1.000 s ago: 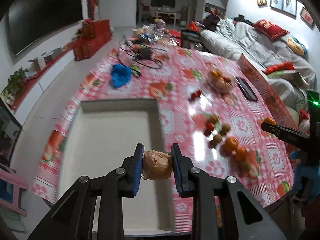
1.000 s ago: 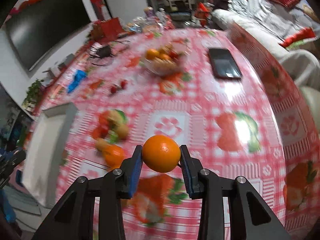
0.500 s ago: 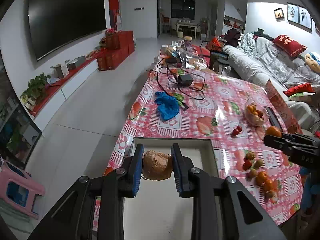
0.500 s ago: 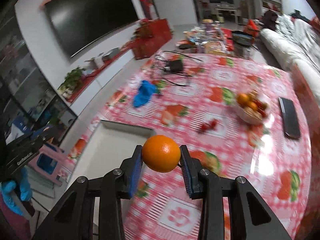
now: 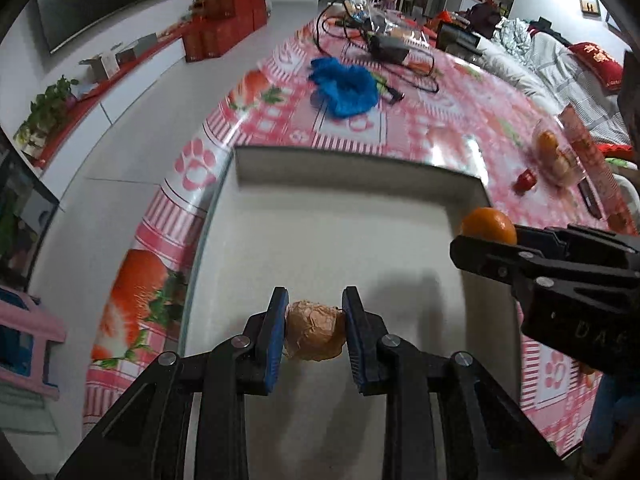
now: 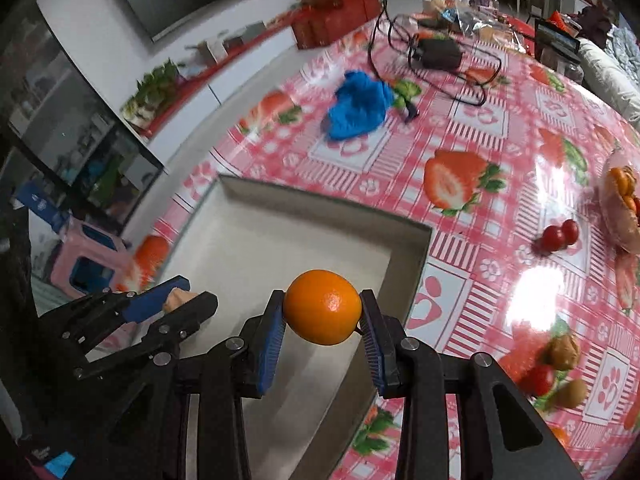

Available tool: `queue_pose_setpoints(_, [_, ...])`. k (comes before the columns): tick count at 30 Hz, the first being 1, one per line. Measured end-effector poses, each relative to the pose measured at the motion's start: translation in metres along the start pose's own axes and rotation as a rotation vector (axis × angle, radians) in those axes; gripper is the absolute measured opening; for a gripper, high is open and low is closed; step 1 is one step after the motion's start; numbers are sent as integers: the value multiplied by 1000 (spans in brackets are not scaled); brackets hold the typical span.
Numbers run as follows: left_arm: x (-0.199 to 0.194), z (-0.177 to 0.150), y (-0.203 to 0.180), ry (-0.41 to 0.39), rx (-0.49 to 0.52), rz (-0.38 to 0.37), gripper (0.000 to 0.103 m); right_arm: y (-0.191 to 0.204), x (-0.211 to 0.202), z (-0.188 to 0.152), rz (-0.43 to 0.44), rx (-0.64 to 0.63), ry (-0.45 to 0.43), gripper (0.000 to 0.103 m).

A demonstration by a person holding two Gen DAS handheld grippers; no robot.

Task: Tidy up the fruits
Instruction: 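Carry both fruits over the white tray and open both tools to drop them, then move both open tools back toward the fruits on the tablecloth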

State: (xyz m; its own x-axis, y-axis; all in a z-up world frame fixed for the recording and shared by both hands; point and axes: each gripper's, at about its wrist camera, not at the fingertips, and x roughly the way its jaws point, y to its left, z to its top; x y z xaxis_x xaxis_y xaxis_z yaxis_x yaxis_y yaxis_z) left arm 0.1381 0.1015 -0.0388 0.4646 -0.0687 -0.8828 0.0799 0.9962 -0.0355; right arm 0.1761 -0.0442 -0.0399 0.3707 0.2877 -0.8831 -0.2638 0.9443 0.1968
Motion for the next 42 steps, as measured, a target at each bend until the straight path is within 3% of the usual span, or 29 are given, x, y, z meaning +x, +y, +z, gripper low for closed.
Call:
queue_pose_setpoints(2, [5,-2,-1,2,10,4,38,-1,8,0,-7,0,21,38])
queue_pose_setpoints(4, [7,-2,-2,1,17,3,59,-1,14,0,-14,-7,33,38])
queue_pose_setpoints(7, [6,-2,-2,-13,10,6,77,-1,16,0,-30,-5,40,38])
queue_pose_setpoints(9, [6,0,-2,-23,6,1,79,-1,14,1,-19,5,38,41])
queue_pose_setpoints(10, [5,1,-2,-25,5,2,79,-1,12,2,-20,8,32,57])
queue_pose_setpoints(12, [3,1,-3,-27,9,12,80,0,6,2,-28,7,10,76])
queue_pose_setpoints(23, [-19,-6,-25,-60,45,35,82,-20,-36,-14,-48,49,-46,76])
queue_pose_setpoints(25, [-25,-7,-30,-64,57,41,82,-27,-46,-20,-68,66,-68,103])
queue_pose_setpoints(35, [-58,-19,-63,-102,107,13,82,-86,-88,-66,-96,202,-119,103])
queue_pose_setpoints(42, [-70,-47,-125,-99,203,-70,83,-139,-115,-122,-144,336,-132,103])
